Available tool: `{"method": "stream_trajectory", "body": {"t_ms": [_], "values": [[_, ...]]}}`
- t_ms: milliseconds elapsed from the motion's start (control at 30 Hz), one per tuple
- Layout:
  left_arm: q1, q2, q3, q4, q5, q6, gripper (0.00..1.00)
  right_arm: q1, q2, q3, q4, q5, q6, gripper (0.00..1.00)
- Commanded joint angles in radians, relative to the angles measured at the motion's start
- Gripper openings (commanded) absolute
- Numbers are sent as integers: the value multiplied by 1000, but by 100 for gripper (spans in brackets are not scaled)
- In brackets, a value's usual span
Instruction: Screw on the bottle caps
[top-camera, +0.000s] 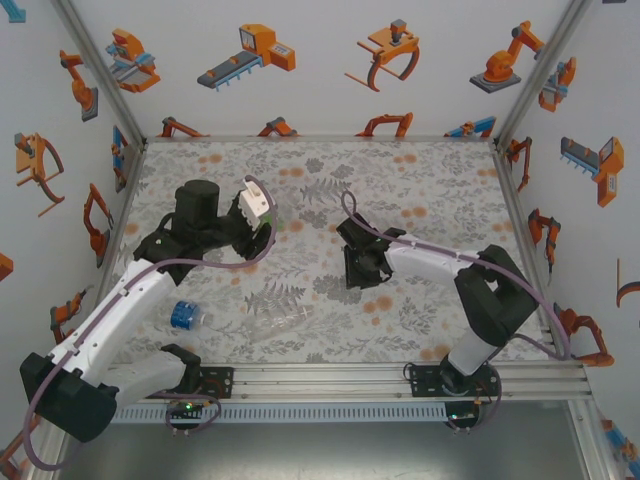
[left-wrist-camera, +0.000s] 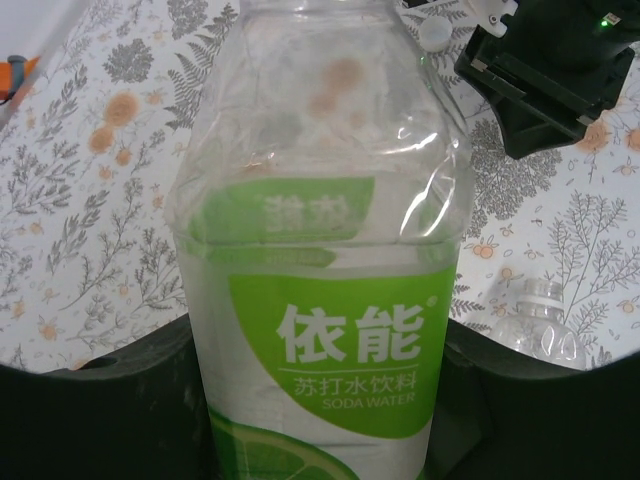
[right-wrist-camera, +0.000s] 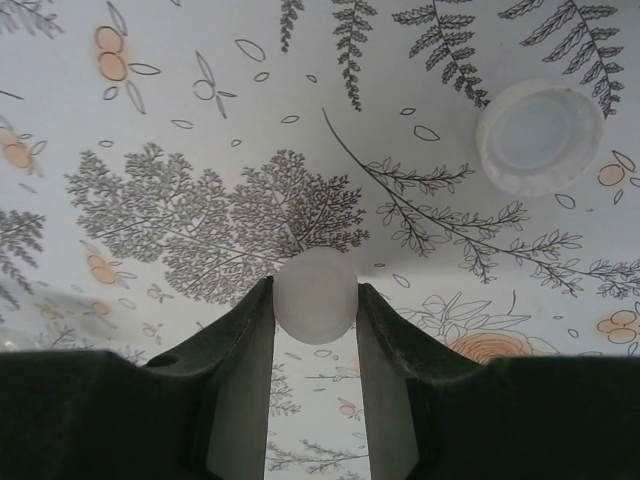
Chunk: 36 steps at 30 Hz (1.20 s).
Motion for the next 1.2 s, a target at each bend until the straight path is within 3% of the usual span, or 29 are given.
{"method": "stream_trajectory", "body": {"t_ms": [0,67,133,433,1167], "values": [[4,-10,15,-6,-9,-26,0,2,10,37,-55,19,-32,32],[5,-12,14,-6,-7,-23,0,6,13,54,-88,23,-36,42],[5,-12,15,-6,-1,-22,0,8,16,72,-114,29,-45,45],[5,-11,17,-9,16,-21,0,19,38,131,-166,34,-67,51],[4,-4,16,-11,36,-25,0,30,82,76,-120,6,-19,43]]}}
